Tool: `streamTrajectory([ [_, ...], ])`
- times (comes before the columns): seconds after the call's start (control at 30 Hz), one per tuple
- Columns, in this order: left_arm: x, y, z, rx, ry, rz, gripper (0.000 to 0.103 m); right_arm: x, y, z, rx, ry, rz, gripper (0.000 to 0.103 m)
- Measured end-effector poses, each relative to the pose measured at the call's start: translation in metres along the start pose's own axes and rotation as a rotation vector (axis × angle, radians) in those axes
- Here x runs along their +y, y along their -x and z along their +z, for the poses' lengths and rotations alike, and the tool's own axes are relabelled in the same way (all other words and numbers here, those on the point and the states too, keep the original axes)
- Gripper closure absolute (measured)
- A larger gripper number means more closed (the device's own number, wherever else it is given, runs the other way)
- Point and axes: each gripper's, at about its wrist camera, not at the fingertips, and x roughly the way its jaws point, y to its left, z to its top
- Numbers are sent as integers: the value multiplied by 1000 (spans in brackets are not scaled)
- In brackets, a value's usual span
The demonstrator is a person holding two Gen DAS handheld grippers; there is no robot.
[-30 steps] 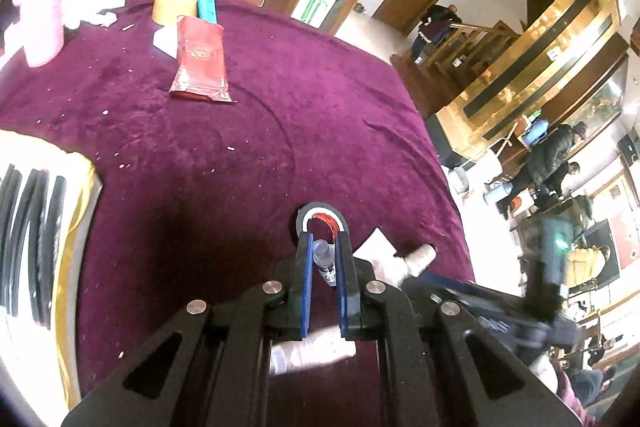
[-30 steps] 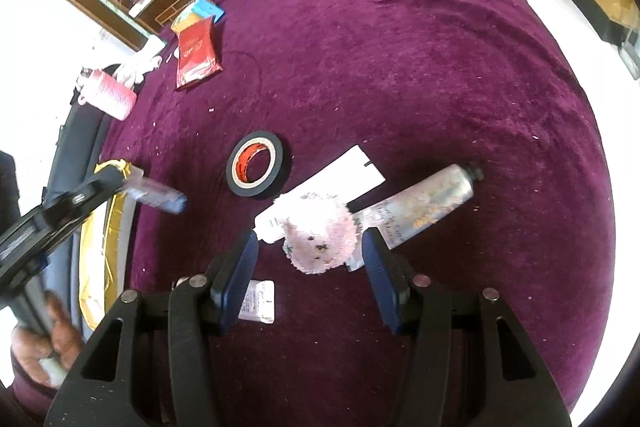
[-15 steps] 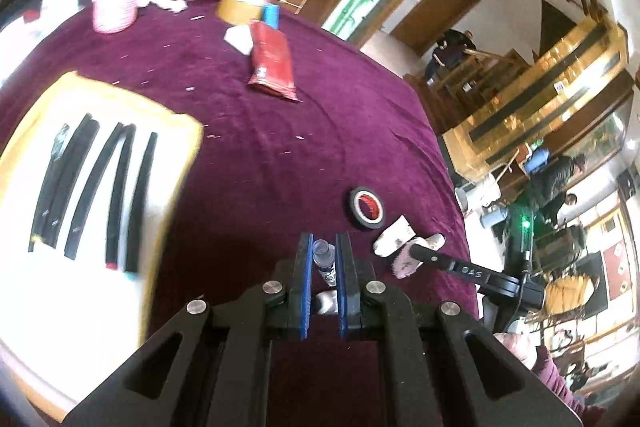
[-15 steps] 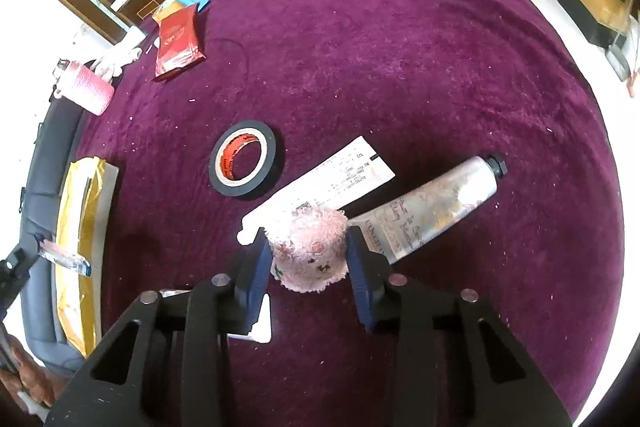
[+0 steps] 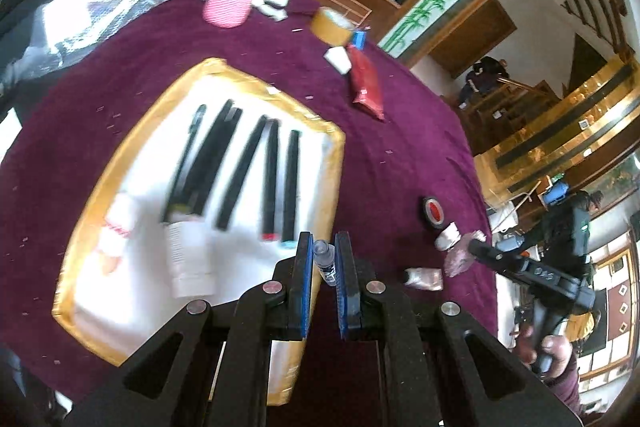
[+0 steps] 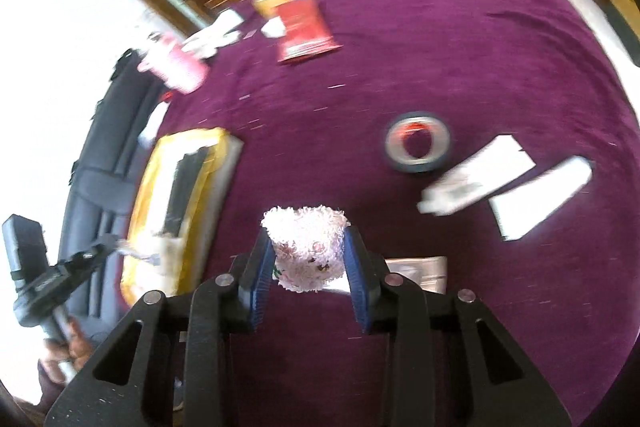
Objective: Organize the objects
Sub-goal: 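Lift the plush charm and clear bottle over the yellow-rimmed tray with both tools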
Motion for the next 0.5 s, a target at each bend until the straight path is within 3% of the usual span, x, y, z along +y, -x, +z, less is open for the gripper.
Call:
streamTrajectory([
  [0.33, 49, -8, -3, 119, -22, 38, 95, 101, -60, -17, 143, 76, 137, 71],
  [0.5, 63, -32, 2, 184, -38, 43, 95, 136, -94, -26, 205, 115, 120, 71],
])
